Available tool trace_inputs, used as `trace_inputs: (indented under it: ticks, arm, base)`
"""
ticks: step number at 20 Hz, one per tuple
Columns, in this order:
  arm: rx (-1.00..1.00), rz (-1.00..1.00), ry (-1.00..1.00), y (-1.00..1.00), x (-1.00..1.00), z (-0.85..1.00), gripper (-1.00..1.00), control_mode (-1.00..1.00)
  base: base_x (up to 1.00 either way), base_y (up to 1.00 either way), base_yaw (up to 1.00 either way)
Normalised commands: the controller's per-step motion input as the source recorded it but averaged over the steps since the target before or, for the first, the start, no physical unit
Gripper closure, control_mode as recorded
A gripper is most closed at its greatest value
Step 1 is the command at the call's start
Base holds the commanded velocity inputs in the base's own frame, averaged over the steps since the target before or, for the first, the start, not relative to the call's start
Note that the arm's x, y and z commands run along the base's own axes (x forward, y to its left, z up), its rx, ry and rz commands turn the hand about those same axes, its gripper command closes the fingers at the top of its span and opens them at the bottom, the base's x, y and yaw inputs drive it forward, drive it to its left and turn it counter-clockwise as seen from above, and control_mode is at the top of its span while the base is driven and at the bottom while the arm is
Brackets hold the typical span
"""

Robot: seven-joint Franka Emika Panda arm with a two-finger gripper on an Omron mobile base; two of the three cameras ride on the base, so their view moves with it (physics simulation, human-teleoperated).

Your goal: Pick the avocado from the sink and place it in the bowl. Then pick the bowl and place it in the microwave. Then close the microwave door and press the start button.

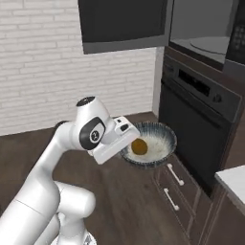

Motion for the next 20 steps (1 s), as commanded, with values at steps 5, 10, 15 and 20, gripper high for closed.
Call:
trace_inputs:
  ticks: [5, 10, 15, 20]
  arm:
    - [0.0, 0.0, 0.0, 0.0, 0.0, 0.0, 1.0, 1.0]
    - [0.0, 0.0, 0.0, 0.0, 0.0, 0.0, 1.0, 1.0]
    - [0.0, 0.0, 0.0, 0.0, 0.0, 0.0, 1.0, 1.0]
    - [0.0, 0.0, 0.0, 0.0, 0.0, 0.0, 1.0, 1.0]
  base:
    - [0.85, 0.35, -0.61]
    - [0.96, 0.49, -0.55]
    - [0.98, 0.34, -0.54]
    - [0.7, 0.11, -0.55]
